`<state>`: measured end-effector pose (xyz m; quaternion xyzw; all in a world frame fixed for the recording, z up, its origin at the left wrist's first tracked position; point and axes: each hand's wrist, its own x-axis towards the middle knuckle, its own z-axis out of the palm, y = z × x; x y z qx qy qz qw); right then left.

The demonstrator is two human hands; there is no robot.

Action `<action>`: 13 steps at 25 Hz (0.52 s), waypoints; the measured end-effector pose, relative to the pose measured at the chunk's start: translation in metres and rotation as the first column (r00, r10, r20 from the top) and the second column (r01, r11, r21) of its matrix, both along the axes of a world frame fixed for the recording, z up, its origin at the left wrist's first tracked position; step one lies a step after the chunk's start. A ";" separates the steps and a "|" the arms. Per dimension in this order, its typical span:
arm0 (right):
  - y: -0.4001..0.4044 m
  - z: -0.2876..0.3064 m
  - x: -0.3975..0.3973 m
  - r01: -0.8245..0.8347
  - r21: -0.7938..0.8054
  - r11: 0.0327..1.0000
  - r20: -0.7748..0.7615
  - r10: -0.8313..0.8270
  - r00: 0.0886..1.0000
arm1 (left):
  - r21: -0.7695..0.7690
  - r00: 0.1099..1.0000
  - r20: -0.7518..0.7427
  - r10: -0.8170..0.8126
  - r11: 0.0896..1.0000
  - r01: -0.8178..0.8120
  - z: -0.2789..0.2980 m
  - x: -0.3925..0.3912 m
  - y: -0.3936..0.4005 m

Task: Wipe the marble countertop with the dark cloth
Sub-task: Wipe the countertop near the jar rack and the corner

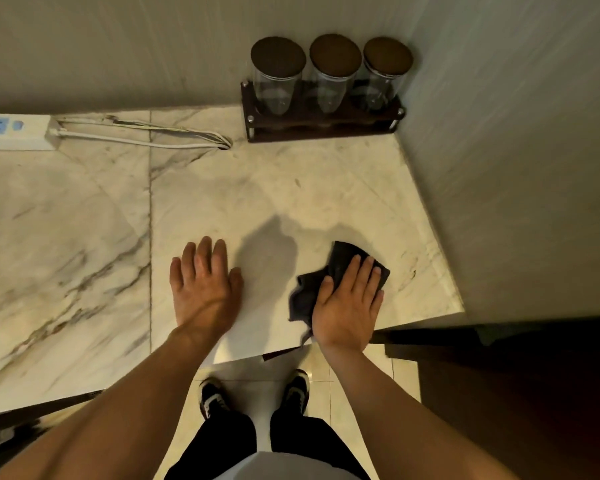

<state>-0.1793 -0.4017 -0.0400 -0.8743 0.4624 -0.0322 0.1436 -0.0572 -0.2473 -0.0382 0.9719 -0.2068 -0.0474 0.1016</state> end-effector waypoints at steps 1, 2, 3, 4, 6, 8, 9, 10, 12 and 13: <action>-0.002 -0.001 -0.006 -0.034 -0.011 0.999 -0.001 0.034 0.999 | -0.001 1.000 0.000 -0.010 1.000 0.010 0.002 0.000 -0.001; -0.005 -0.001 -0.012 -0.075 -0.026 0.997 -0.005 0.075 0.997 | 0.011 1.000 0.004 -0.019 1.000 0.019 0.006 0.001 -0.002; -0.009 -0.002 -0.017 -0.120 -0.043 0.992 -0.011 0.119 0.993 | 0.030 1.000 0.010 -0.021 0.999 0.021 0.009 0.003 -0.003; -0.013 -0.001 -0.022 -0.168 -0.061 0.984 -0.019 0.167 0.986 | 0.048 1.000 0.018 -0.022 0.999 0.021 0.013 0.004 -0.005; -0.026 0.001 -0.032 -0.282 -0.082 0.956 -0.049 0.279 0.959 | 0.067 0.998 0.030 -0.054 0.996 0.052 0.017 0.000 -0.010; -0.042 0.003 -0.040 -0.411 -0.076 0.908 -0.098 0.403 0.910 | 0.058 0.990 0.018 -0.138 0.989 0.137 0.017 -0.006 -0.019; -0.052 0.005 -0.043 -0.474 -0.066 0.878 -0.122 0.464 0.877 | 0.048 0.984 0.007 -0.178 0.983 0.177 0.015 -0.010 -0.025; -0.061 0.006 -0.046 -0.532 -0.057 0.845 -0.142 0.520 0.842 | 0.032 0.980 -0.003 -0.201 0.979 0.201 0.014 -0.013 -0.032; -0.079 0.008 -0.049 -0.625 -0.041 0.780 -0.164 0.612 0.774 | 0.003 0.979 -0.027 -0.201 0.980 0.201 0.011 -0.017 -0.045; -0.086 0.008 -0.050 -0.660 -0.032 0.750 -0.171 0.647 0.743 | -0.003 0.980 -0.039 -0.193 0.981 0.193 0.009 -0.019 -0.049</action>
